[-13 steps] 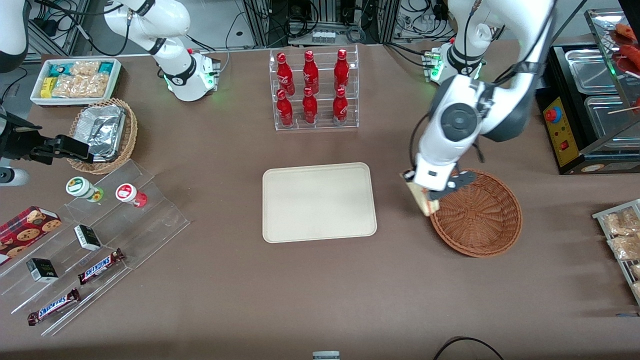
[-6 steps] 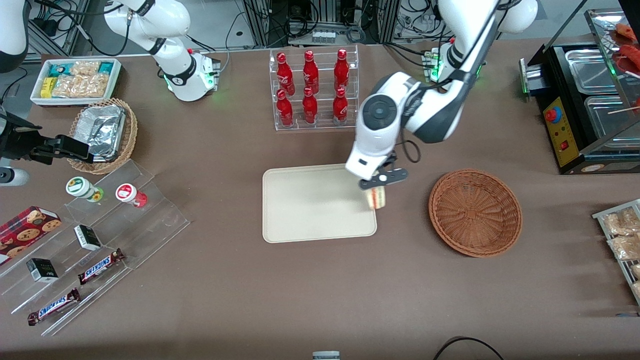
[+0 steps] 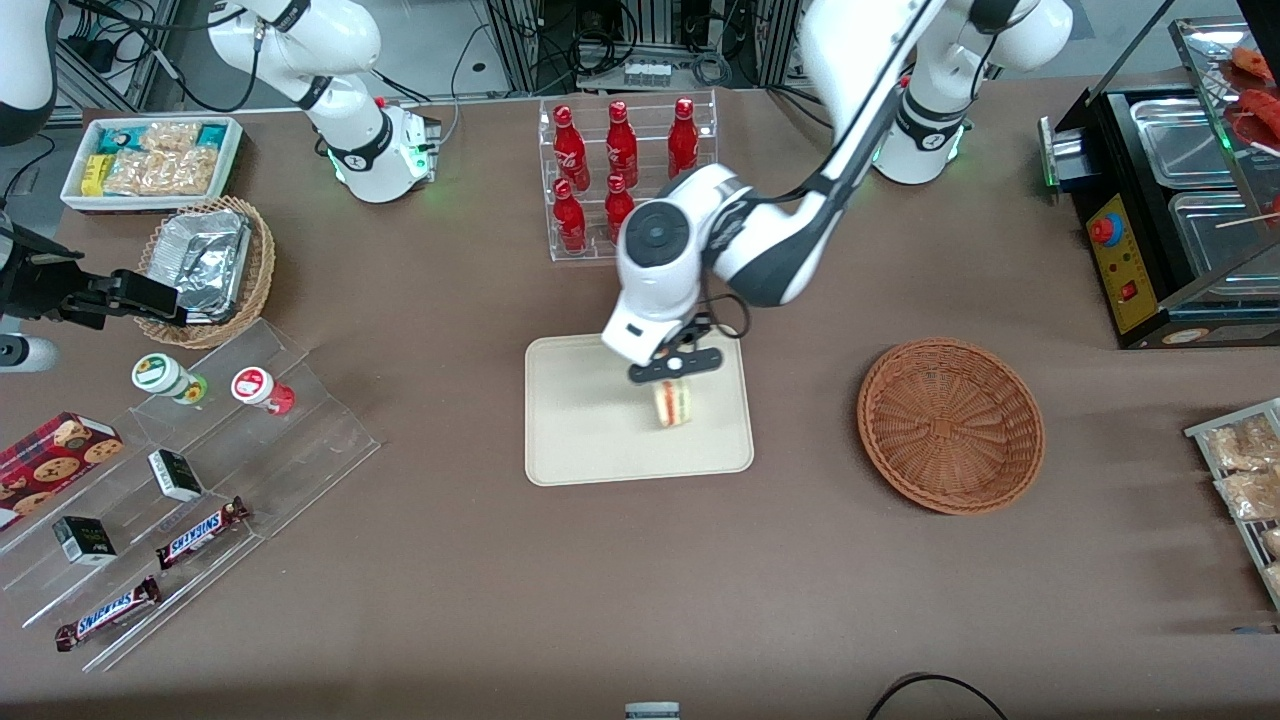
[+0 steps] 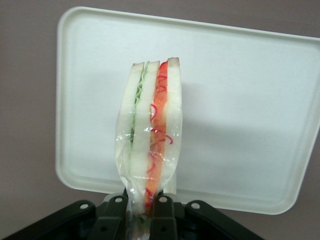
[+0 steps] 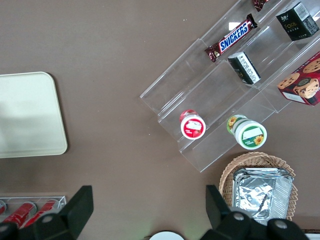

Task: Place sandwich from basket to tray
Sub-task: 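Lower the sandwich onto the tray and open the left gripper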

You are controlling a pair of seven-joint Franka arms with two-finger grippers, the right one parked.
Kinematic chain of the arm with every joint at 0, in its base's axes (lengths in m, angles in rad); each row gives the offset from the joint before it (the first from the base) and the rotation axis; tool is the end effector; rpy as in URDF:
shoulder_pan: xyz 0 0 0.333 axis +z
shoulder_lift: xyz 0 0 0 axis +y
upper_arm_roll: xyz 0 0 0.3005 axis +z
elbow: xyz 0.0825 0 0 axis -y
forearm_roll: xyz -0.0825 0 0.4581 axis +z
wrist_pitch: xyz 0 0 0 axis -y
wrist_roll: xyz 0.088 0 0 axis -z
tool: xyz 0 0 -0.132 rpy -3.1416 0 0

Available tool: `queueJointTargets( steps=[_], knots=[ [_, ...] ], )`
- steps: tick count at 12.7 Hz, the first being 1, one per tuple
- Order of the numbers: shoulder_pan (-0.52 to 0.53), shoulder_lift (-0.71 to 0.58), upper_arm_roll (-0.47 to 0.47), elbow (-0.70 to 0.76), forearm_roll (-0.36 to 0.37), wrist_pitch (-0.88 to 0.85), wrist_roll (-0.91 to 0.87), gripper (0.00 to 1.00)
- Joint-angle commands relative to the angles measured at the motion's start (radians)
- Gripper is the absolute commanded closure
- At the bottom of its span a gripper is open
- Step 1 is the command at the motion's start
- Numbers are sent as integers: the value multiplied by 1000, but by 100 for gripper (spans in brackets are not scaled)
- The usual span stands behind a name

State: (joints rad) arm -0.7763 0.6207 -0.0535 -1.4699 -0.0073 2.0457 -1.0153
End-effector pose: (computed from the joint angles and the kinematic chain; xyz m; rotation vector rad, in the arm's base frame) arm 0.5177 -0.5598 0.2383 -3.1126 -0.3096 0.0887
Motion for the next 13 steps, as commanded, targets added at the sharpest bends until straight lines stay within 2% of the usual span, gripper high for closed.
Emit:
queueJointTargets(
  steps=[1, 3, 5, 9, 13],
  knots=[
    [-27, 128, 14, 179, -8, -21, -28, 100],
    [-34, 207, 15, 288, 1, -51, -20, 100],
    [-32, 267, 17, 403, 1, -152, 38, 100],
    [-31, 272, 18, 421, 1, -239, 193, 100],
    [-34, 300, 20, 419, 1, -199, 118, 100]
  ],
)
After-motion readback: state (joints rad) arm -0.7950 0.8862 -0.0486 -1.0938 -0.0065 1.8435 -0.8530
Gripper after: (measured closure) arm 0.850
